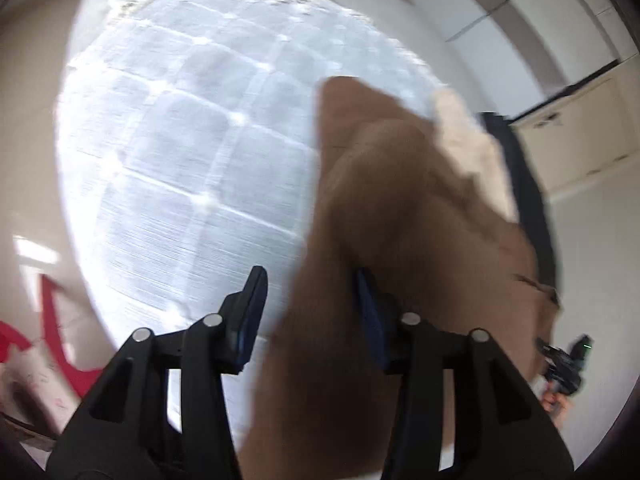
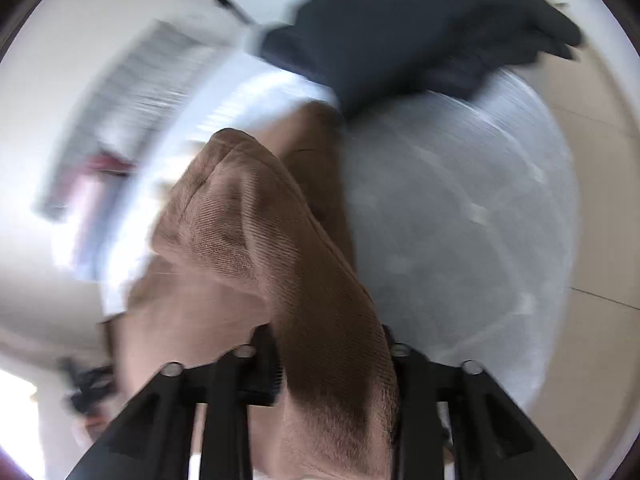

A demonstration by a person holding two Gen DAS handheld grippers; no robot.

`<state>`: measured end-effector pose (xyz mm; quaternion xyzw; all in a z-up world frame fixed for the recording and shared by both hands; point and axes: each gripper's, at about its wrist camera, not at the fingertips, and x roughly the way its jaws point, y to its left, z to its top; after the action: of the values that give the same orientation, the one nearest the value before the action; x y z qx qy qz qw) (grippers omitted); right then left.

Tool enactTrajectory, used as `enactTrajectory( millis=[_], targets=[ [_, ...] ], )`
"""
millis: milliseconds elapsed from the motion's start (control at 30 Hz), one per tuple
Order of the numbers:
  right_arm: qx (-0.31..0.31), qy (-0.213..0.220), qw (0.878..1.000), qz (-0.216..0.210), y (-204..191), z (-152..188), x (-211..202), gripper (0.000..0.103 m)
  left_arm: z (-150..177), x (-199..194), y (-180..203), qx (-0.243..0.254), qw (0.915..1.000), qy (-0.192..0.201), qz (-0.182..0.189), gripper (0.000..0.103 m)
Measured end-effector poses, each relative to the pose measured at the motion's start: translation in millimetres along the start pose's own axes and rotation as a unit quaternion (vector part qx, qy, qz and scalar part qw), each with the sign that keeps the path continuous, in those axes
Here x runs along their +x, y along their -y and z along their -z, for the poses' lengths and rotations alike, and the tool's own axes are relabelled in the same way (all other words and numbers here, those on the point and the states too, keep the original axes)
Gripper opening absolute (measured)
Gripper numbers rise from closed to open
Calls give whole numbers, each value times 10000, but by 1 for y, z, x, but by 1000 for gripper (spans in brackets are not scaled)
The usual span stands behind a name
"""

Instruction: Fold large clothes

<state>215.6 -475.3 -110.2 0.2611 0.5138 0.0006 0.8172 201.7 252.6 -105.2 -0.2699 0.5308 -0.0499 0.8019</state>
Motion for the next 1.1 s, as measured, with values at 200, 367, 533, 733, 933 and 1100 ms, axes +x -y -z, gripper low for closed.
enactTrajectory(
  millis=[200,367,533,733,933,1100],
  targets=[
    [-244,764,9968,72,4,5,-37,52,-1,-34,16,345,9957,862,-53,71],
    [-1512,1888,9693,449,-42,5,-52,69,-3,-39,43,1137,9803,1611,81,76],
    [-1966,1501,9648,897,-67,-4,-4,69,-9,-3,53,1393,9833,1169,121,76],
    [-1130,1102,9865,446,-42,-30,31,68,-11,27,51,1246,9884,868,-60,57],
    [-276,1303,9911,80,-33,-35,27,20,-7,8,60,1380,9812,1344,81,33],
    [-499,2072,9769,182,-61,-28,-3,12,-1,-23,67,1364,9691,1944,673,13]
  ],
)
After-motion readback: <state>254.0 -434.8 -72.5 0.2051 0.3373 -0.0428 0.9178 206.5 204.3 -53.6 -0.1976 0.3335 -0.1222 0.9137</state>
